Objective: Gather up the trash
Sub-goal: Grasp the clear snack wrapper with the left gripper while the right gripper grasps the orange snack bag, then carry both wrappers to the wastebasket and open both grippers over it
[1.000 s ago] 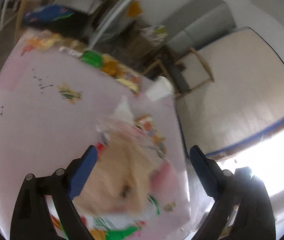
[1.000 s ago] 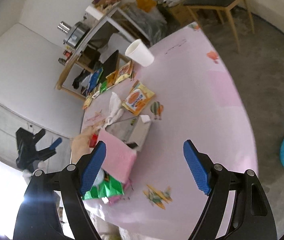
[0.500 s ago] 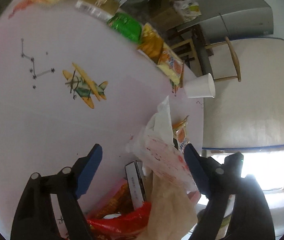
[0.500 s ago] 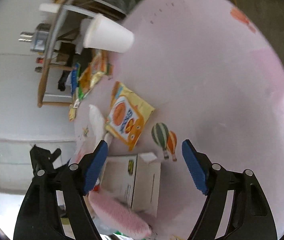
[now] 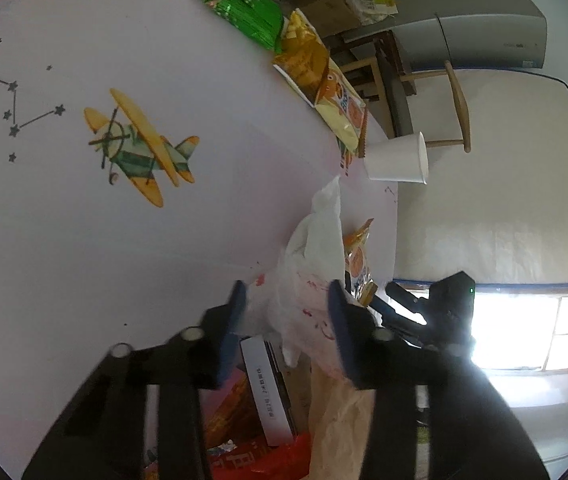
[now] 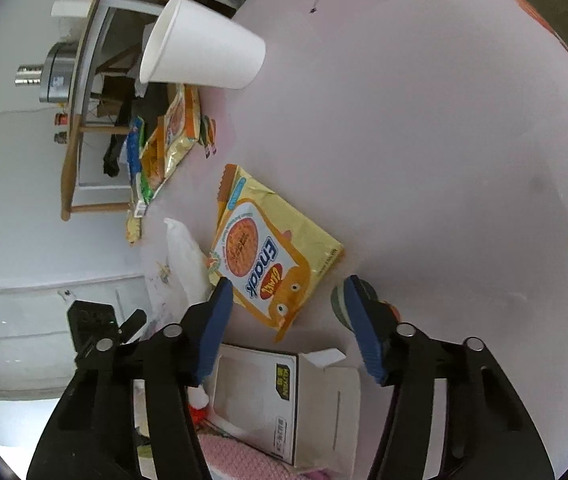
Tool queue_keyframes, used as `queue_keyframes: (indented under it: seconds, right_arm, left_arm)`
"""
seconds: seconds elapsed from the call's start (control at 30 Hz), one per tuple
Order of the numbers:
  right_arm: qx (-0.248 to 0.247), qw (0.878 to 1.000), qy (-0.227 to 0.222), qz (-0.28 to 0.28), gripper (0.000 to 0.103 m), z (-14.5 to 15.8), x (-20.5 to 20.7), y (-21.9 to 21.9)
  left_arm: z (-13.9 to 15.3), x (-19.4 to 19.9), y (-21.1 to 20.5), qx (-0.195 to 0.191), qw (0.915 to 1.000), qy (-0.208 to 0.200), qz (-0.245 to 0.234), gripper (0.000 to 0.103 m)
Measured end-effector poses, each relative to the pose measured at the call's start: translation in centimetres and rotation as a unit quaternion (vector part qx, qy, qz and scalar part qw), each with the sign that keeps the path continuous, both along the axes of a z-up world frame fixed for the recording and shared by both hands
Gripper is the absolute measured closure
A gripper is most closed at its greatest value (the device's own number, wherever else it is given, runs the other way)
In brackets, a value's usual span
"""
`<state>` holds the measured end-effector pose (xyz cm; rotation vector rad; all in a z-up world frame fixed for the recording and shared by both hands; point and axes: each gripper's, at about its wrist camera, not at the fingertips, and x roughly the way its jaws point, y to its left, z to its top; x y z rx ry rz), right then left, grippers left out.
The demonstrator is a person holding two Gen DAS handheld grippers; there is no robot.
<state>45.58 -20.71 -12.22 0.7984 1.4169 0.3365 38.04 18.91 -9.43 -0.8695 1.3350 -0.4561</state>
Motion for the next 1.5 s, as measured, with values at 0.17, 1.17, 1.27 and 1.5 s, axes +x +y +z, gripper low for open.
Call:
queue_keyframes:
  seconds: [0.17,1.17,1.27,1.5]
  right_arm:
    - [-0.024,1.0,0.002,-0.005,0.078,-0.2,0.5,0.7]
    - [0.068,0.983,-0.14,-0.1,0.103,8.2,-5.3,-6.8]
    - [0.076,0.98,-0.151,-0.109,0.103,8.9,-6.9,-7.4]
    - [0.086,0.969,-0.175,-0.153,0.103,10.3,-13.6,-13.9]
  left_arm:
    - [0.3,-0.1,-0.4,0.002,0.9999,-0.017,-0.001,0.086]
    - [16.0,-7.0,-1.1,-0.003,0.9598,-0.275,0.056,0.096]
    - [17.7,-8.7,-2.7,-0.002,0.9563,-0.289,0.044,0.096]
    - [20.8,-12.9,-8.8,0.007,0.9503,-0.311,-0.01,0.096]
